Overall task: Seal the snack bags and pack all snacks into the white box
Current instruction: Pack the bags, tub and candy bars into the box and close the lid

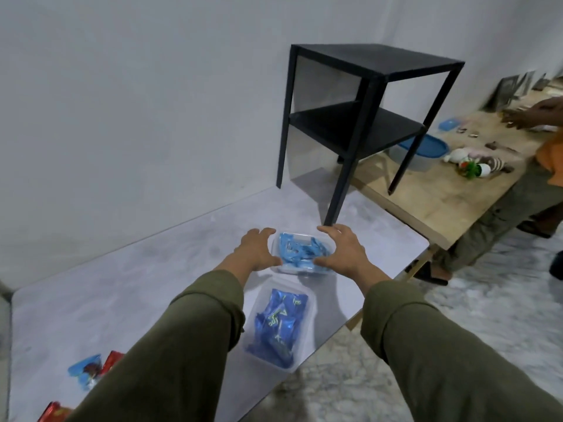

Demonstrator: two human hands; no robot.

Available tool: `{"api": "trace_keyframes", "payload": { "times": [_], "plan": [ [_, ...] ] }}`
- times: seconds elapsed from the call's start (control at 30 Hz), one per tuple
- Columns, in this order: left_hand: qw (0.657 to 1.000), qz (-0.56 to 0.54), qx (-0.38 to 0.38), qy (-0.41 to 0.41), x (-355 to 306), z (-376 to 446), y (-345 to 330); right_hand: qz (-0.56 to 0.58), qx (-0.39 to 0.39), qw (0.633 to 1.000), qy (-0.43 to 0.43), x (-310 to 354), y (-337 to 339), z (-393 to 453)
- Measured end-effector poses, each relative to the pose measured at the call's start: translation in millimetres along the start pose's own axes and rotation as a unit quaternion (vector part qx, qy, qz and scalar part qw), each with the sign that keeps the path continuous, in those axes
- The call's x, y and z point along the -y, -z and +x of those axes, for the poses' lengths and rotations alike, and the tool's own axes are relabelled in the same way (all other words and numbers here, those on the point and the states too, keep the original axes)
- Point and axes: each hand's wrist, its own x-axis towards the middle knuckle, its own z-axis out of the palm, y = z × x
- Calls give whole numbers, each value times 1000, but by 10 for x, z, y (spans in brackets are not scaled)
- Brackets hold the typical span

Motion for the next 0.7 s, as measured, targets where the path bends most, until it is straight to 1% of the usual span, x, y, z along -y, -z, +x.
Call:
{"api": "trace_keyframes", "payload": {
  "times": [0.1,0.17,0.23,0.33,0.43,0.57,0.7],
  "plan": [
    [1000,-8,-3,5,-90,157,-71,-20,30,999,15,-98,-30,224],
    [1000,-18,11,9,-168,211,-177,-38,57,997,28,-185,-60,330],
    [999,-40,3,32,-201,331,-292,-44,77,995,41,-263,-78,466],
    [993,-89,-3,71,41,839,-695,-54,118,989,68,-387,-85,740],
    [990,-81,-12,114,-238,690,-627,-69,170,977,106,-515,-127,994],
    [984,-62,9,170,-324,826,-827,-85,213,959,165,-644,-158,1229],
    [975,-75,-3,211,-566,624,-863,-70,270,941,193,-763,-211,1344]
  ]
}}
